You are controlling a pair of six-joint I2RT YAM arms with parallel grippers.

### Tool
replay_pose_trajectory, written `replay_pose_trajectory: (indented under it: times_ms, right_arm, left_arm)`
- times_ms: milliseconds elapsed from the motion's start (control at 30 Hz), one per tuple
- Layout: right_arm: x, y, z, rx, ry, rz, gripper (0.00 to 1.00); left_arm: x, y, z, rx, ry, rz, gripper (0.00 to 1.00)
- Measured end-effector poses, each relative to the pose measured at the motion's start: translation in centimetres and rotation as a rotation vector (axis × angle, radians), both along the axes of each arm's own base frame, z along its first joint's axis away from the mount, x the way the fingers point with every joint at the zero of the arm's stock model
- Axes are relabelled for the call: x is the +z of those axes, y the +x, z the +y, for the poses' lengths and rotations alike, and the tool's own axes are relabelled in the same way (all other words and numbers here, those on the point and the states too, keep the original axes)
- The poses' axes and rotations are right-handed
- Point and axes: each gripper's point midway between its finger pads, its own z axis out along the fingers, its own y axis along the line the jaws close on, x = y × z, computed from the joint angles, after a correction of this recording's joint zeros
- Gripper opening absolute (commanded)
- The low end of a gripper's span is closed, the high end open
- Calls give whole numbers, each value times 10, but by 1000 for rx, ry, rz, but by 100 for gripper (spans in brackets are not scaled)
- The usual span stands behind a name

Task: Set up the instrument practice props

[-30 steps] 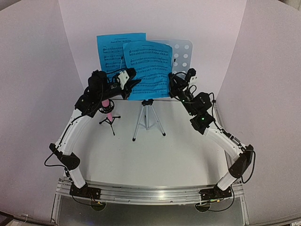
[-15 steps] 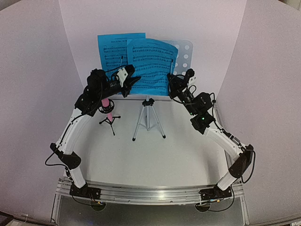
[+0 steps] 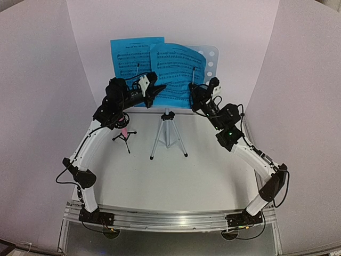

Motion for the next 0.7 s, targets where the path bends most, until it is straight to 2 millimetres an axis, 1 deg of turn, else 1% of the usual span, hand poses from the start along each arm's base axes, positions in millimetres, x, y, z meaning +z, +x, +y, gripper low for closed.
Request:
replay_pose_trajectory:
  times_ms: [500, 700]
  right_arm:
    - [-1, 0, 4, 16, -24, 10, 0]
    - [-1, -1, 4, 17, -25, 11, 0]
  left_arm:
    - [3, -4, -25, -77, -38, -5, 0]
    - [-1, -2, -28, -79, -30, 1, 0]
